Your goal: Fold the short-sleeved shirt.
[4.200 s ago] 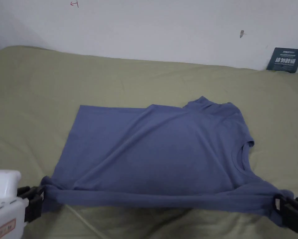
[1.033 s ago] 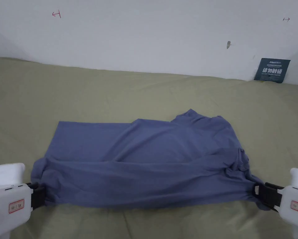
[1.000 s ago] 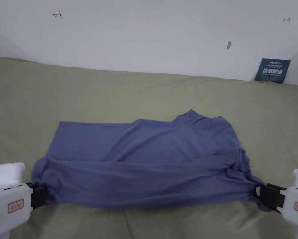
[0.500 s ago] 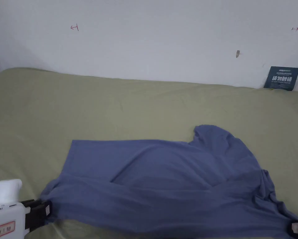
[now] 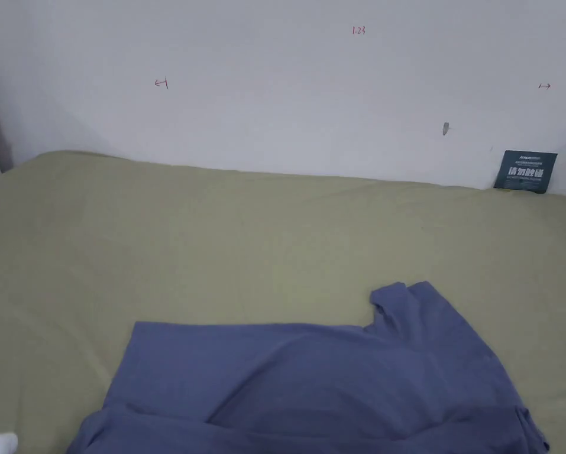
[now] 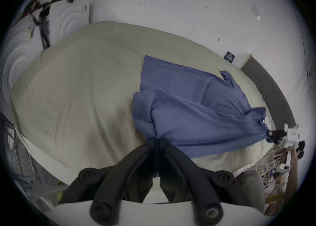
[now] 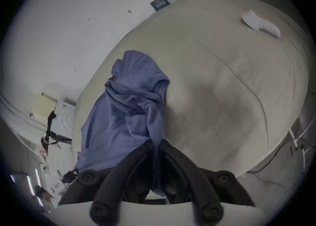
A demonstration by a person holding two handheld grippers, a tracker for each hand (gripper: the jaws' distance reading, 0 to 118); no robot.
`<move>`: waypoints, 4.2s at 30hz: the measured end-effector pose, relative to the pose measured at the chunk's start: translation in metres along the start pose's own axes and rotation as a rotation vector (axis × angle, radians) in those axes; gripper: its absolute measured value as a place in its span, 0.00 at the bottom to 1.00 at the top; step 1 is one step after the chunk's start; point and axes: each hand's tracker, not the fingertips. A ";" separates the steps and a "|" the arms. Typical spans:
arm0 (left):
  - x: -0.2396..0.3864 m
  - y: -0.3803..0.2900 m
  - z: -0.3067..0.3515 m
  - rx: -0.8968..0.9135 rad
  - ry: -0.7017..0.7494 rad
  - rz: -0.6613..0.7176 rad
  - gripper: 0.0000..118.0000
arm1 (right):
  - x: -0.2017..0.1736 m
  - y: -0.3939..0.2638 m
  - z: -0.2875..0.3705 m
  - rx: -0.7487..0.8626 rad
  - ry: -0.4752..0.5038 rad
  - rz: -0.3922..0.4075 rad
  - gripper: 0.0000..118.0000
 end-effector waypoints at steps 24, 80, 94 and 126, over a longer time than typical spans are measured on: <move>0.063 -0.023 0.099 0.299 0.178 -0.071 0.70 | -0.094 -0.065 0.104 0.420 -0.121 0.520 0.56; 0.063 0.194 -0.196 -0.194 0.162 -0.269 0.00 | -0.158 0.193 -0.144 0.027 -0.152 0.666 0.87; 0.057 0.187 -0.195 -0.199 0.139 -0.246 0.00 | -0.143 0.231 -0.247 -0.214 -0.373 0.778 0.64; 0.041 0.115 0.015 -0.007 -0.069 -0.405 0.00 | -0.157 0.073 0.021 -0.072 -0.069 0.885 0.01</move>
